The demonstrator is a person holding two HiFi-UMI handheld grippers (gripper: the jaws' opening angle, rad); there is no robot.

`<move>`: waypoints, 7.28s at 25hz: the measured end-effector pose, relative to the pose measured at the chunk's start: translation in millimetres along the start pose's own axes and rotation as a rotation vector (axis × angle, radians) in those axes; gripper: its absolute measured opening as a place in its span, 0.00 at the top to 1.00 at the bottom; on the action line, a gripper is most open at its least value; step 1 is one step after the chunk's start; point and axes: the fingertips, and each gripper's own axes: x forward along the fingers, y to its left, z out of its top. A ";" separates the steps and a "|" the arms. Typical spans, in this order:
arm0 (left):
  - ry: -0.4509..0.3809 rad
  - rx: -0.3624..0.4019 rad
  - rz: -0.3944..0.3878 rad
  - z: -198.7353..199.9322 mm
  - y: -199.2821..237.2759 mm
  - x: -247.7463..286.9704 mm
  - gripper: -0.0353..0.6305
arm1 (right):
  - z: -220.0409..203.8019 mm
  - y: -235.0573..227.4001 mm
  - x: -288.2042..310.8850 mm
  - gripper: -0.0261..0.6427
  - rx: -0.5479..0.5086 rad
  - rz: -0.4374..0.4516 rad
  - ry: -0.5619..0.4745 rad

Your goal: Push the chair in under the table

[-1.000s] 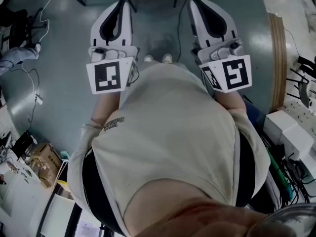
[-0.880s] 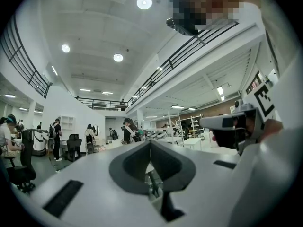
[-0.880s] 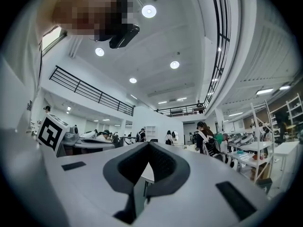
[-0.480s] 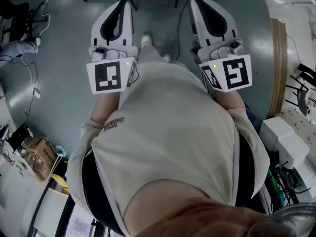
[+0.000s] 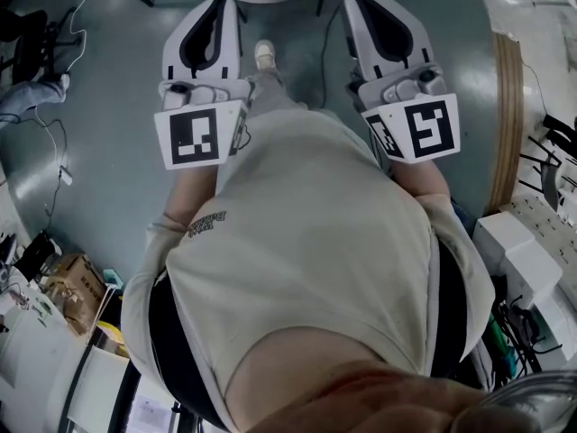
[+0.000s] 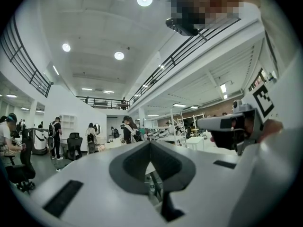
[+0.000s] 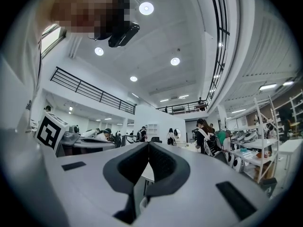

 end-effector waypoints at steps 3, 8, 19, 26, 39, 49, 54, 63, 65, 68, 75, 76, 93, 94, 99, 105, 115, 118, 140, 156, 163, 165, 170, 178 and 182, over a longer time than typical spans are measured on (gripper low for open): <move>0.005 -0.009 -0.004 -6.7 8.7 12.8 0.93 | -6.5 -5.7 14.3 0.95 -0.001 -0.004 0.010; 0.019 -0.016 -0.006 -14.1 26.2 35.9 0.93 | -14.2 -17.9 40.6 0.95 0.005 -0.009 0.026; 0.037 -0.043 -0.018 -24.2 67.5 95.7 0.93 | -27.8 -44.4 107.1 0.95 0.018 -0.018 0.062; 0.065 -0.090 -0.044 -40.9 107.8 134.6 0.93 | -46.1 -49.4 165.1 0.95 0.028 -0.025 0.104; 0.082 -0.092 -0.055 -58.6 180.6 196.6 0.93 | -61.7 -66.9 256.4 0.94 0.026 -0.033 0.137; 0.082 -0.104 -0.083 -63.3 216.6 240.3 0.93 | -69.5 -82.1 313.7 0.94 0.013 -0.058 0.140; 0.075 -0.094 -0.056 -63.2 229.9 255.4 0.93 | -74.6 -94.8 330.4 0.94 -0.006 -0.056 0.158; 0.180 -0.116 -0.025 -92.0 241.8 283.5 0.93 | -96.8 -127.1 345.2 0.94 -0.010 -0.041 0.225; 0.219 -0.152 -0.016 -102.9 241.2 290.3 0.93 | -106.1 -136.4 345.8 0.94 -0.008 -0.038 0.256; 0.290 -0.176 0.000 -128.4 238.6 301.0 0.93 | -121.9 -150.1 346.1 0.94 -0.014 -0.036 0.305; 0.444 -0.169 0.030 -200.5 245.4 320.1 0.93 | -185.7 -191.7 343.8 0.94 -0.018 -0.086 0.461; 0.468 -0.172 0.027 -212.9 246.9 321.8 0.93 | -196.4 -195.9 342.8 0.94 -0.024 -0.093 0.486; 0.820 -0.263 0.007 -397.4 226.5 316.9 0.74 | -391.5 -244.2 295.8 0.73 0.003 -0.158 0.881; 0.843 -0.273 0.002 -409.4 226.0 312.9 0.73 | -404.1 -245.7 291.2 0.73 0.006 -0.165 0.905; 0.964 -0.321 -0.004 -466.7 230.0 293.5 0.69 | -464.8 -254.5 270.4 0.72 0.056 -0.200 1.010; 1.115 -0.382 0.013 -537.1 235.3 263.4 0.68 | -532.2 -267.7 239.7 0.69 0.112 -0.271 1.113; 1.268 -0.471 0.029 -602.8 222.9 230.7 0.64 | -602.6 -271.4 189.9 0.65 0.239 -0.319 1.242; 1.322 -0.470 0.020 -615.2 222.1 224.0 0.62 | -616.8 -269.4 183.1 0.61 0.294 -0.325 1.261; 1.346 -0.663 0.136 -657.1 210.8 225.7 0.61 | -670.8 -239.5 170.6 0.55 0.643 -0.400 1.301; 1.369 -0.666 0.154 -669.0 209.6 227.1 0.63 | -681.3 -245.3 166.6 0.62 0.601 -0.391 1.374; 1.359 -0.627 0.205 -667.7 217.0 223.4 0.67 | -679.2 -244.8 167.9 0.70 0.588 -0.439 1.357; 1.357 -0.612 0.210 -666.0 217.8 223.3 0.68 | -677.3 -245.2 167.1 0.71 0.579 -0.447 1.357; 1.329 -0.572 0.244 -660.6 222.2 225.8 0.72 | -673.9 -247.9 170.6 0.73 0.563 -0.466 1.336; 1.271 -0.591 0.256 -659.2 227.0 244.1 0.73 | -673.2 -260.8 179.8 0.73 0.548 -0.493 1.303; 1.230 -0.593 0.255 -660.5 241.0 265.0 0.73 | -676.5 -268.2 196.1 0.74 0.559 -0.511 1.274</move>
